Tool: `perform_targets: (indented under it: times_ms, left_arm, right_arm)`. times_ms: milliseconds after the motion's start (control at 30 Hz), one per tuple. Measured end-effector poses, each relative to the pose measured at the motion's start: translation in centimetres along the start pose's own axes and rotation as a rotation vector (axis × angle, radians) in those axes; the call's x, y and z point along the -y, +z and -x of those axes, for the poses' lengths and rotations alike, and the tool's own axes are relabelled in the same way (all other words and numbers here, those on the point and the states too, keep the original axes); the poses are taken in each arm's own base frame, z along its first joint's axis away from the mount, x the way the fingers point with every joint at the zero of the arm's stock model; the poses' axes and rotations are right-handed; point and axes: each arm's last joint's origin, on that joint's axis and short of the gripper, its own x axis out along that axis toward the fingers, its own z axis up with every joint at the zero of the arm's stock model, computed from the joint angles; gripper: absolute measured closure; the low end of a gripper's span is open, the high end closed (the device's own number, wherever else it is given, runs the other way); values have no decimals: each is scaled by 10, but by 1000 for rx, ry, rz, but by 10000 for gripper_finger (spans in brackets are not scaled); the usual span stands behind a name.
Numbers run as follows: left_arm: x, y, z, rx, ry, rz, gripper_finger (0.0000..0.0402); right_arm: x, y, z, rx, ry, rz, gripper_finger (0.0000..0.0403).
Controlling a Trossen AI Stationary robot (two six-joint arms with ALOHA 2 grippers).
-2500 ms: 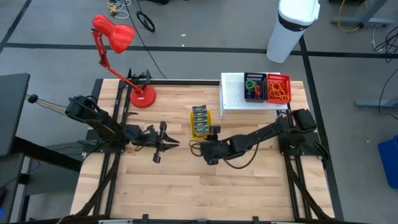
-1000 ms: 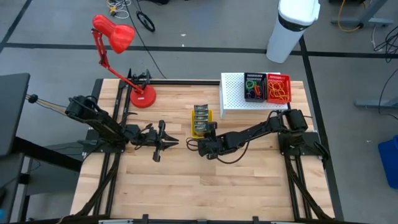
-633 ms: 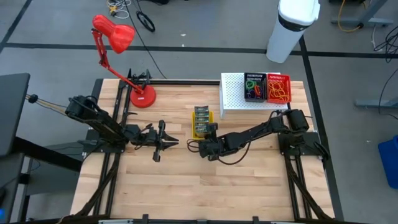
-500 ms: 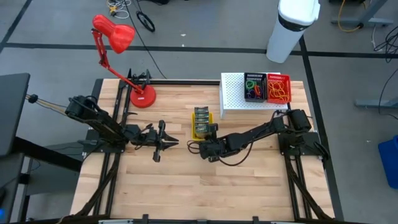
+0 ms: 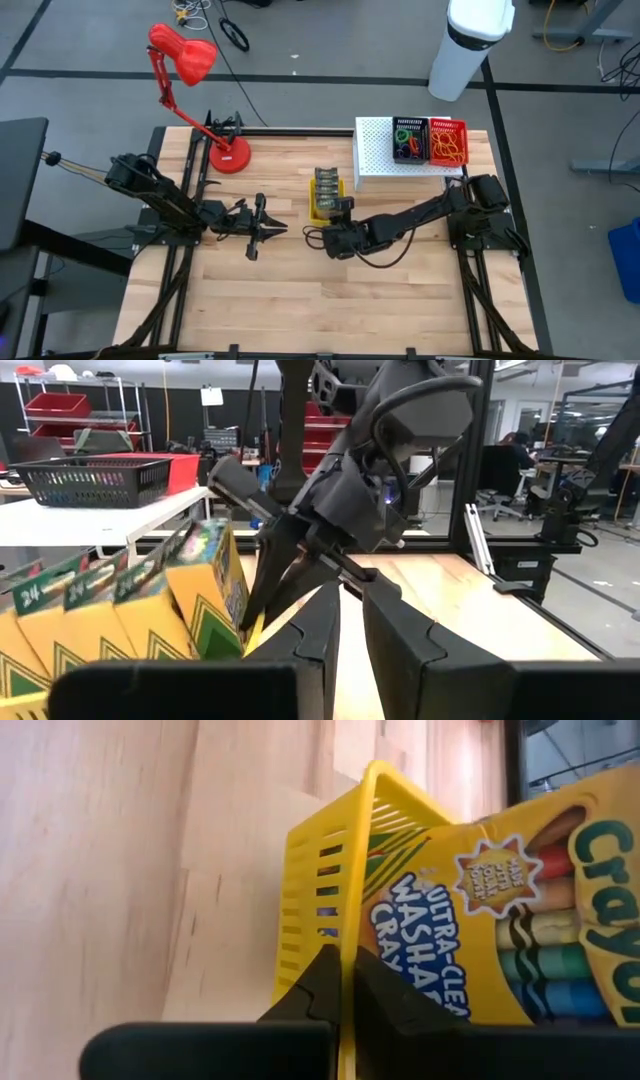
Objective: Pick & Place Office Desk Supplies
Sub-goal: Put the yellow bin with crayon boxes onto the white shelf
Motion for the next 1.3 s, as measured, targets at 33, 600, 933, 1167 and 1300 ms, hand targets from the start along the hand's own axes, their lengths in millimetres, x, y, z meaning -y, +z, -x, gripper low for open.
perform_targets:
  times_ms: [33,600,933,1167,1300]
  left_arm:
    - [0,0,0,0,0,0,348]
    - [0,-1,0,-7,1,-3,348]
    - [0,-2,0,-15,2,-4,348]
    - [0,-2,0,-21,-1,-4,348]
    - [0,-2,0,-21,-1,-4,348]
  right_arm:
    - [0,0,1,2,-12,1,393]
    - [12,13,36,65,-85,24,393]
    - [36,40,72,98,-117,57,393]
    - [50,44,86,43,-150,98,393]
    - [55,41,93,32,-139,104,393]
